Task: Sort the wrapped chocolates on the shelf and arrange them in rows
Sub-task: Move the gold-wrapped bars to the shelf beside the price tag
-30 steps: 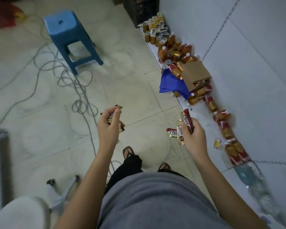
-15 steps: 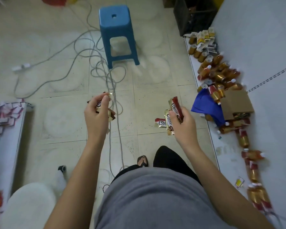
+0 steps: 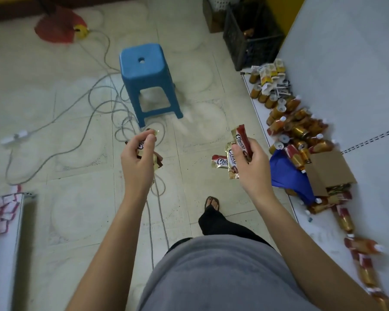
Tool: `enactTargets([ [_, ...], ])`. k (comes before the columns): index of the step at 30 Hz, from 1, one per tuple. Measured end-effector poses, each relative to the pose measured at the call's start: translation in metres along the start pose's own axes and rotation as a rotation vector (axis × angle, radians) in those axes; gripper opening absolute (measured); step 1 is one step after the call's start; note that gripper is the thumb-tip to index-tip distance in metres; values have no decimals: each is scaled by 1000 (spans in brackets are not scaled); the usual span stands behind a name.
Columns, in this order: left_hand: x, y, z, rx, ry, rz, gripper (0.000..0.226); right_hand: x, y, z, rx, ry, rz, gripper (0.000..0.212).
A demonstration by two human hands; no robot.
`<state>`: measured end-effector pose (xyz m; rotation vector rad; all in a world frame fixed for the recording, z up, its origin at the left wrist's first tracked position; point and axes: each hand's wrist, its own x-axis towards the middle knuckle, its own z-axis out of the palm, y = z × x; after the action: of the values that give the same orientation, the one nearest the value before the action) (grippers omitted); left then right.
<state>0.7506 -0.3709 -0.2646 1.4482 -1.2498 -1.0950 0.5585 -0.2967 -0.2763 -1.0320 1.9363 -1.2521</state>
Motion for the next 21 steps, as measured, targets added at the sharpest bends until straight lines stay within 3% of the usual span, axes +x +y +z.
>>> enactTargets([
  [7, 99, 33, 74, 21, -186, 104, 20, 92, -21, -13, -25, 164, -2, 15],
  [12, 150, 49, 137, 24, -475, 155, 20, 119, -20, -28, -40, 514, 95, 29],
  [17, 172, 83, 201, 16, -814, 296, 18, 107, -27, -39, 68, 871, 248, 12],
  [21, 163, 109, 254, -30, -1099, 402, 31, 87, -42, -50, 63, 1135, 298, 5],
])
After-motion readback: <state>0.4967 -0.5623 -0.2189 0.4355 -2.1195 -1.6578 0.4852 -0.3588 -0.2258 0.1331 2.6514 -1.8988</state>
